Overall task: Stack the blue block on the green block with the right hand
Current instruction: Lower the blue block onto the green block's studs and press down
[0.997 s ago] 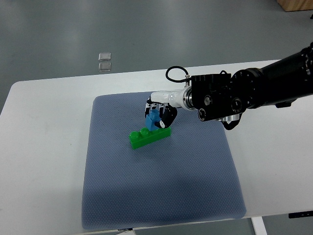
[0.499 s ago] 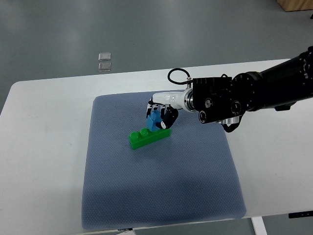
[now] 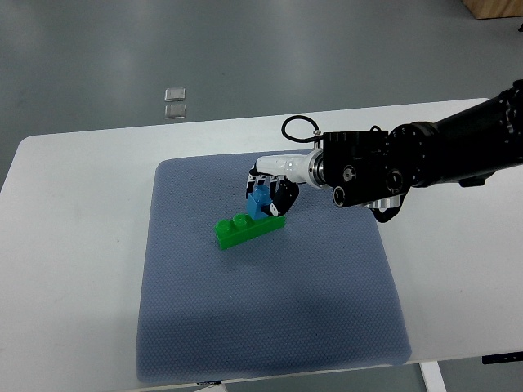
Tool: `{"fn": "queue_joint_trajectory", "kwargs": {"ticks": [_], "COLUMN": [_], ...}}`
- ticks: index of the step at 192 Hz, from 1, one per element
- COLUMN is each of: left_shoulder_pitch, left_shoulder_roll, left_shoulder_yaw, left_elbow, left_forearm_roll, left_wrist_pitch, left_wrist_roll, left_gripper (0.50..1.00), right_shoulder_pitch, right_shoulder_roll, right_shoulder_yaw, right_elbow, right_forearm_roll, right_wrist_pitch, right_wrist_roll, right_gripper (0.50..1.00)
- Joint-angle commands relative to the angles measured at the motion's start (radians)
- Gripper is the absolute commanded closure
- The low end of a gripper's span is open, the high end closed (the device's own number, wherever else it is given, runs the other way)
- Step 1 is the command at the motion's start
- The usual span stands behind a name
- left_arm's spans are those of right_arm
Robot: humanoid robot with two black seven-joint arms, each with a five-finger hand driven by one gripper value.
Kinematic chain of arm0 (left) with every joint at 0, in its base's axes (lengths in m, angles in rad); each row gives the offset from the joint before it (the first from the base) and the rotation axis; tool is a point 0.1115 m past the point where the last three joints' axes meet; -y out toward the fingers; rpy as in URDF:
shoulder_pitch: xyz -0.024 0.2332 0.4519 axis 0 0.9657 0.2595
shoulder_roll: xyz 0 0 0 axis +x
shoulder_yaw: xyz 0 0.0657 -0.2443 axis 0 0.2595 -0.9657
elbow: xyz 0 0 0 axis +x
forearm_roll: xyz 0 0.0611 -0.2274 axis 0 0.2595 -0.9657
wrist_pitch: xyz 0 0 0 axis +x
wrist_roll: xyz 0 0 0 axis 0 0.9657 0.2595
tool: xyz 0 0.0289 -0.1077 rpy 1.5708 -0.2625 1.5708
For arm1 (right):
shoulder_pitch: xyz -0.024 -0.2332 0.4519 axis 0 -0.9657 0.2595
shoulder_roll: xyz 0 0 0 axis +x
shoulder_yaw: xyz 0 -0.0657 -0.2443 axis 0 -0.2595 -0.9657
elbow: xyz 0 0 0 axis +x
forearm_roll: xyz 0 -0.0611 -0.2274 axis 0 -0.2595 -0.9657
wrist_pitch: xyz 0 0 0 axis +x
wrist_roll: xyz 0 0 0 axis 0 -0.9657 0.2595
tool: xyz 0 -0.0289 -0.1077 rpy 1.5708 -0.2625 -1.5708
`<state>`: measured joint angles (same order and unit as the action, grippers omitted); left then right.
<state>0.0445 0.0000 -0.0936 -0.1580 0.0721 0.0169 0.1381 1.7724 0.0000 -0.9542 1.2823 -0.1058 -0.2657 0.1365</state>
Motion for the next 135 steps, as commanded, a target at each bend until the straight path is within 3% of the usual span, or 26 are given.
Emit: {"fn": "queue_joint_trajectory", "kwargs": {"ticks": [1,135], "left_shoulder_pitch": [0.000,0.000], "left_shoulder_roll": [0.000,0.000], "left_shoulder_yaw": [0.000,0.000], "left_elbow": [0.000,0.000], "left_forearm_roll": [0.000,0.000], "left_wrist_pitch": [0.000,0.000], "left_wrist_roll": [0.000,0.000], "left_gripper": [0.500,0.500], "right_shoulder_pitch": [-0.002,-0.028], "right_shoulder_roll": [0.000,0.000], "right_shoulder_yaw": [0.000,-0.001], "right_elbow": [0.000,-0.004], "right_forearm_roll": [0.000,0.000], "right_wrist_pitch": [-0.004,-0.018], "right_wrist_roll": [0.000,0.000], "right_gripper": [0.912,0.912]}}
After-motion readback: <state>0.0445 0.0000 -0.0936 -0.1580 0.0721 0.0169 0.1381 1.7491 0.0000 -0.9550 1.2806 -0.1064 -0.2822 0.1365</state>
